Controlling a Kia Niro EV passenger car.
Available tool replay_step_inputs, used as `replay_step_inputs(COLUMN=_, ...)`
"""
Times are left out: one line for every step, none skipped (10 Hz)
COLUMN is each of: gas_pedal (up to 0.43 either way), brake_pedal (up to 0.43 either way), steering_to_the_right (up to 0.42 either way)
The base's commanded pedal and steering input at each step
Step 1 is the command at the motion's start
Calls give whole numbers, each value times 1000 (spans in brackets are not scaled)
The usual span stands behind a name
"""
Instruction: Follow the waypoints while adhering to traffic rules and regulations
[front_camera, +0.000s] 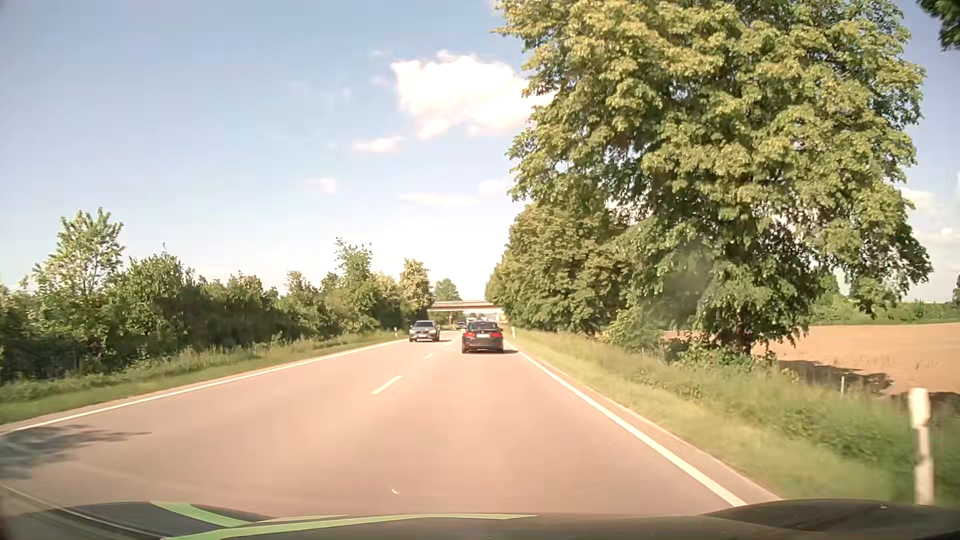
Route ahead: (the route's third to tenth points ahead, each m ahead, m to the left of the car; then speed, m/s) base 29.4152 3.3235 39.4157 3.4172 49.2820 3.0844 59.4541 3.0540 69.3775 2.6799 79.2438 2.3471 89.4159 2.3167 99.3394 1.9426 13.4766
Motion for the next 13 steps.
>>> replay_step_inputs(gas_pedal=87, brake_pedal=0, steering_to_the_right=0)
replay_step_inputs(gas_pedal=98, brake_pedal=0, steering_to_the_right=0)
replay_step_inputs(gas_pedal=98, brake_pedal=0, steering_to_the_right=1)
replay_step_inputs(gas_pedal=110, brake_pedal=0, steering_to_the_right=1)
replay_step_inputs(gas_pedal=110, brake_pedal=0, steering_to_the_right=1)
replay_step_inputs(gas_pedal=118, brake_pedal=0, steering_to_the_right=1)
replay_step_inputs(gas_pedal=118, brake_pedal=0, steering_to_the_right=1)
replay_step_inputs(gas_pedal=118, brake_pedal=0, steering_to_the_right=1)
replay_step_inputs(gas_pedal=130, brake_pedal=0, steering_to_the_right=1)
replay_step_inputs(gas_pedal=130, brake_pedal=0, steering_to_the_right=1)
replay_step_inputs(gas_pedal=130, brake_pedal=0, steering_to_the_right=1)
replay_step_inputs(gas_pedal=130, brake_pedal=0, steering_to_the_right=1)
replay_step_inputs(gas_pedal=130, brake_pedal=0, steering_to_the_right=1)
